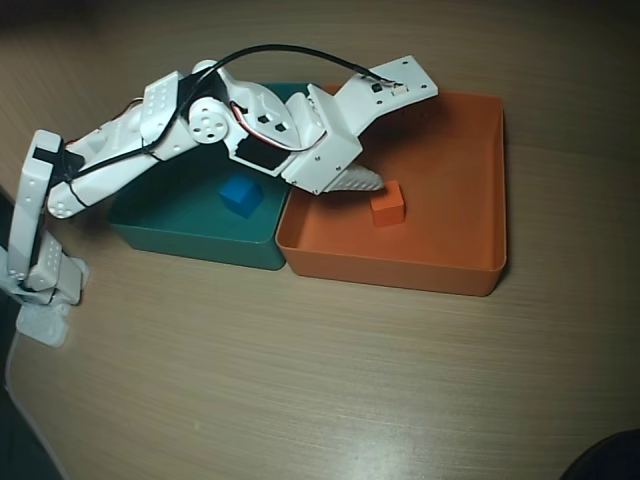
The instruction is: Grasp a cube and put it in the box.
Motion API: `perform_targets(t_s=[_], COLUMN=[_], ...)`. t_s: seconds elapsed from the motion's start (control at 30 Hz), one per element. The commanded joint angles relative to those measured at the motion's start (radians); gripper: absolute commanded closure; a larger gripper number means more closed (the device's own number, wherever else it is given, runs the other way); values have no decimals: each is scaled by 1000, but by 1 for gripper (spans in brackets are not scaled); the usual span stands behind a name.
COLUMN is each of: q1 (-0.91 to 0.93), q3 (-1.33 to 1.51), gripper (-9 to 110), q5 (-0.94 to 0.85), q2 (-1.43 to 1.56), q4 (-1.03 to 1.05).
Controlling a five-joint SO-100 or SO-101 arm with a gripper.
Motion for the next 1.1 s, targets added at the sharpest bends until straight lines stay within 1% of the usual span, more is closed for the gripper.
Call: perform_targets(t_s=[0.0, 0.2, 0.3, 0.4, 0.67, 0.8, 1.07], q1=[8, 8, 8, 8, 5, 3, 5], q3=[-67, -66, -66, -66, -64, -64, -64], gripper=[59, 59, 63, 71, 98, 107, 107], q5=[0, 2, 2, 2, 3, 3, 3], q2=[34, 34, 34, 32, 32, 32, 32], q4=[-17, -17, -17, -17, -17, -17, -17])
